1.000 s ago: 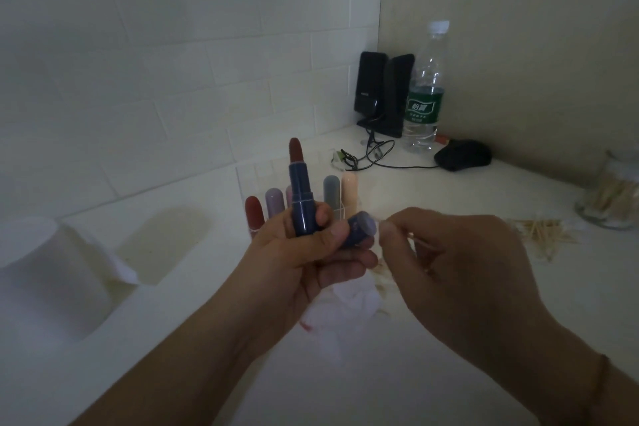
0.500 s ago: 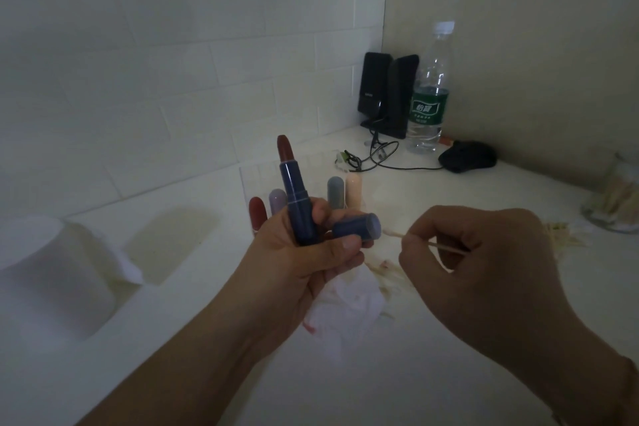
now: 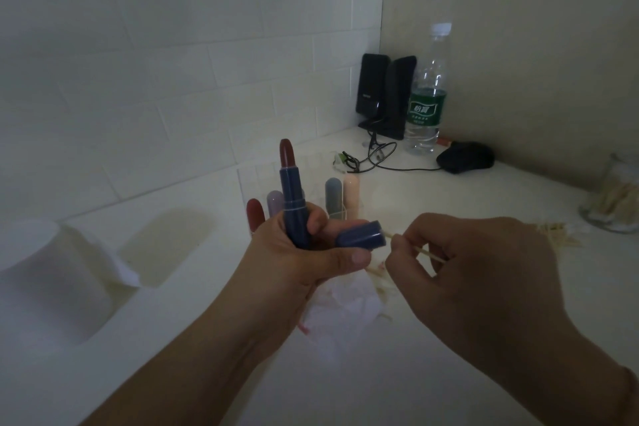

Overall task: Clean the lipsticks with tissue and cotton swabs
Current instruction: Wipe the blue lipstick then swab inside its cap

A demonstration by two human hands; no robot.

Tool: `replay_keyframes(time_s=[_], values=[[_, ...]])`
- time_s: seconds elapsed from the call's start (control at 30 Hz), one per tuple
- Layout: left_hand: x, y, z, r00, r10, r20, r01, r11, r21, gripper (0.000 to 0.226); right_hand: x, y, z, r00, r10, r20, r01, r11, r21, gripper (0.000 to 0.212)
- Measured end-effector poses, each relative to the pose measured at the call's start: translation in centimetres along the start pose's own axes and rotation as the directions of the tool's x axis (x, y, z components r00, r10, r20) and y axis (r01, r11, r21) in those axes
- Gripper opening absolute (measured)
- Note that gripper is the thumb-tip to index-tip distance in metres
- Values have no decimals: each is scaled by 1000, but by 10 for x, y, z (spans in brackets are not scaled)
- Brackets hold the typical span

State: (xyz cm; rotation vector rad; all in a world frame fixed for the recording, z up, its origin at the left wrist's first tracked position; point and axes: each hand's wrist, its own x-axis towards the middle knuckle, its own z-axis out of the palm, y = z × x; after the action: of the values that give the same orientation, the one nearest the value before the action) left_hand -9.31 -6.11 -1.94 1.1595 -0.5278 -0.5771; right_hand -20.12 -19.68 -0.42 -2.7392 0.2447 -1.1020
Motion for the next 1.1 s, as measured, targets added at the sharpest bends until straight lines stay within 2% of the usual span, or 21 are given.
replay_keyframes(time_s=[0.23, 0.4, 0.5, 0.67, 0.87, 1.1], values=[[-1, 1, 1, 1000, -22, -22, 22, 1000, -20, 39, -1, -2, -1, 1000, 3, 24, -2, 997, -73, 29], [-2, 2, 3, 999, -29, -34, 27, 999, -36, 36, -1, -3, 1, 1000, 3, 16, -2, 998, -60, 25], [-3, 3, 3, 1000, -25, -15, 24, 999, -23, 35, -2, -1, 1, 1000, -19, -7, 18, 997, -71, 33], [-4, 5, 1, 998, -12, 62, 9, 999, 45, 27, -1, -2, 1, 998, -35, -61, 32, 999, -43, 34], [-5, 4, 3, 979, -15, 205, 30, 997, -74, 4, 0, -3, 0, 992, -83, -93, 88, 995, 49, 31], [-6, 1, 3, 965, -32, 262, 65, 991, -119, 22, -1, 0, 1, 989, -118, -89, 123, 991, 54, 29]])
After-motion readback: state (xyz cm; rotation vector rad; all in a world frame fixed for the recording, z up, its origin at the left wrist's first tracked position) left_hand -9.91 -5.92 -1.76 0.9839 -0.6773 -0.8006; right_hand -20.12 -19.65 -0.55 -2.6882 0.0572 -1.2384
